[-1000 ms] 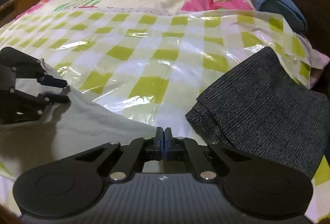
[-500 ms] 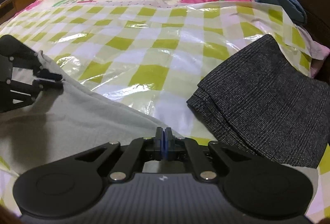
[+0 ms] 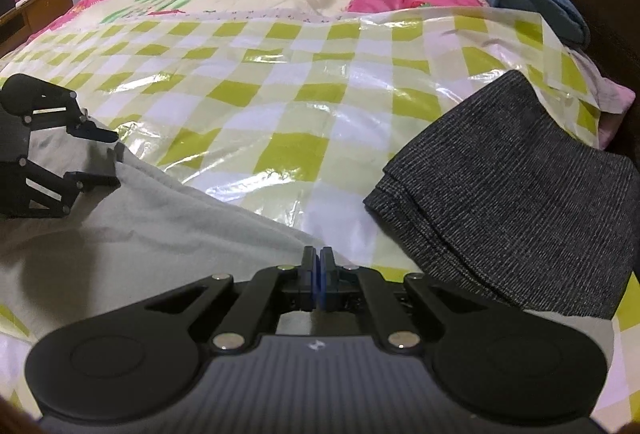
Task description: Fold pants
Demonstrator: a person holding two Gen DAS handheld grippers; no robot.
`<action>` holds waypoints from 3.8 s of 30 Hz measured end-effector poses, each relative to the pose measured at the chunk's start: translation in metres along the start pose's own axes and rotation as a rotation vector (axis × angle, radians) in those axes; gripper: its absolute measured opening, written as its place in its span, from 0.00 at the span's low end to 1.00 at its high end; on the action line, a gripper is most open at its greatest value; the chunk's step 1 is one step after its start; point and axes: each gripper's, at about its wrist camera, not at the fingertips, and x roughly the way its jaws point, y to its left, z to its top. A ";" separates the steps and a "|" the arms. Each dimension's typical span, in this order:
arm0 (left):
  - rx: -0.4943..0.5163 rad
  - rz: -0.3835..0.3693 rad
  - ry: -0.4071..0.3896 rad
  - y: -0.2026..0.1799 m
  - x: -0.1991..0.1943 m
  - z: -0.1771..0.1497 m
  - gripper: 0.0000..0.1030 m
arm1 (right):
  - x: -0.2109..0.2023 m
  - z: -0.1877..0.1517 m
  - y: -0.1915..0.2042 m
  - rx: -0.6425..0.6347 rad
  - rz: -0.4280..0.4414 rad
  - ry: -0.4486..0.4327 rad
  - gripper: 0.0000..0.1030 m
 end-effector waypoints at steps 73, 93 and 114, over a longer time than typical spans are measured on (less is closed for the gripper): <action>0.092 -0.195 0.053 0.014 -0.002 0.007 0.49 | 0.025 0.018 0.058 -0.278 0.196 -0.037 0.39; 0.048 -0.042 0.005 0.037 0.005 -0.003 0.20 | 0.049 0.058 0.061 -0.207 0.122 -0.001 0.00; 0.075 0.064 0.017 -0.009 -0.012 -0.034 0.37 | -0.038 -0.075 -0.063 0.335 -0.195 0.003 0.29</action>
